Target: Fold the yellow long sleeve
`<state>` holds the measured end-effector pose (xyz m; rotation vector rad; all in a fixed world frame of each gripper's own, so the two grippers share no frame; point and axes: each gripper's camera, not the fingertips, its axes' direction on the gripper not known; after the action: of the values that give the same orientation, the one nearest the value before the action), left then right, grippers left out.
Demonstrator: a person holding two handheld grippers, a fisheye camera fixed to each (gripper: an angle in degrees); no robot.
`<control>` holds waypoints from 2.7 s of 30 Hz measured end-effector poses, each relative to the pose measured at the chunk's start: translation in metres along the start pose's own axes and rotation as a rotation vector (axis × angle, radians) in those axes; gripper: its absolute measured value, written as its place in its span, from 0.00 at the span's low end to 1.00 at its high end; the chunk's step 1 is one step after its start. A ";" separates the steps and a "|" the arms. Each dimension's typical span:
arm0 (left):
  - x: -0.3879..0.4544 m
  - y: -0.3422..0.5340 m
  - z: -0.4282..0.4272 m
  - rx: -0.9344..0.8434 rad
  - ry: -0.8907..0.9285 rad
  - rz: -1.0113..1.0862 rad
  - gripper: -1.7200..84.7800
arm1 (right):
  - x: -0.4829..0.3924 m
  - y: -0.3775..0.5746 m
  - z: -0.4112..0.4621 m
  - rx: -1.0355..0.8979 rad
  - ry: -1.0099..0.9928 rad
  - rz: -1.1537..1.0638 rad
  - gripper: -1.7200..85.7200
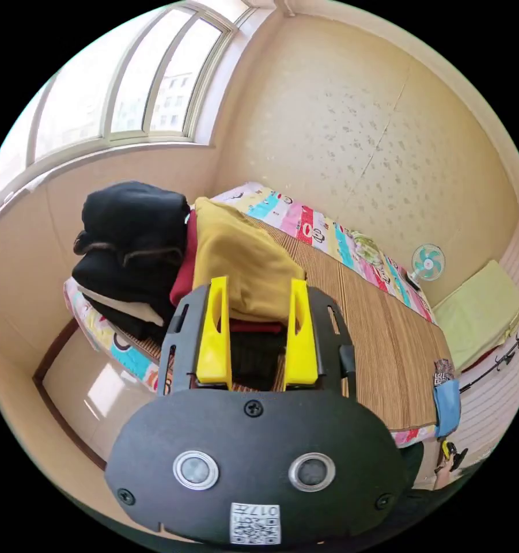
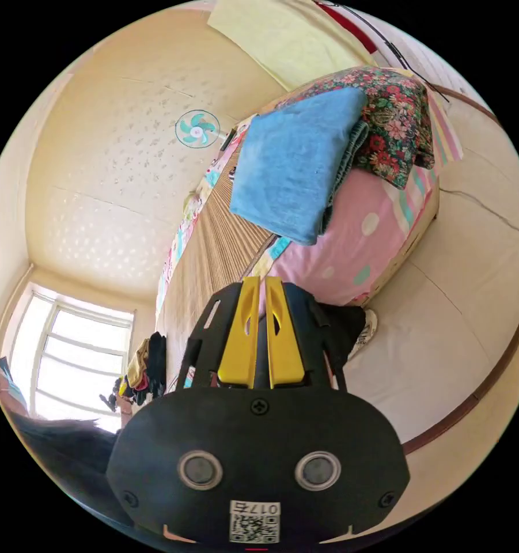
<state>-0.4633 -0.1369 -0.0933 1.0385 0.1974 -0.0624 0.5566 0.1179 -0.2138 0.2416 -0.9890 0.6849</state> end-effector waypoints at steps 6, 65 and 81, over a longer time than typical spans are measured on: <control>0.036 -0.010 0.117 -0.323 0.024 -0.099 0.07 | -0.053 -0.005 0.032 -0.011 -0.141 -0.051 0.03; 0.270 0.180 -0.003 -0.470 0.896 0.181 0.01 | -0.387 0.178 0.355 -0.939 -0.693 -0.951 0.23; 0.233 0.187 0.022 -0.552 0.922 -0.172 0.14 | -0.416 0.235 0.356 -1.135 -0.792 -1.168 0.06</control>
<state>-0.2053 -0.0509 0.0316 0.4308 1.0792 0.3100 0.0136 -0.0488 -0.3927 0.0305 -1.5738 -1.1393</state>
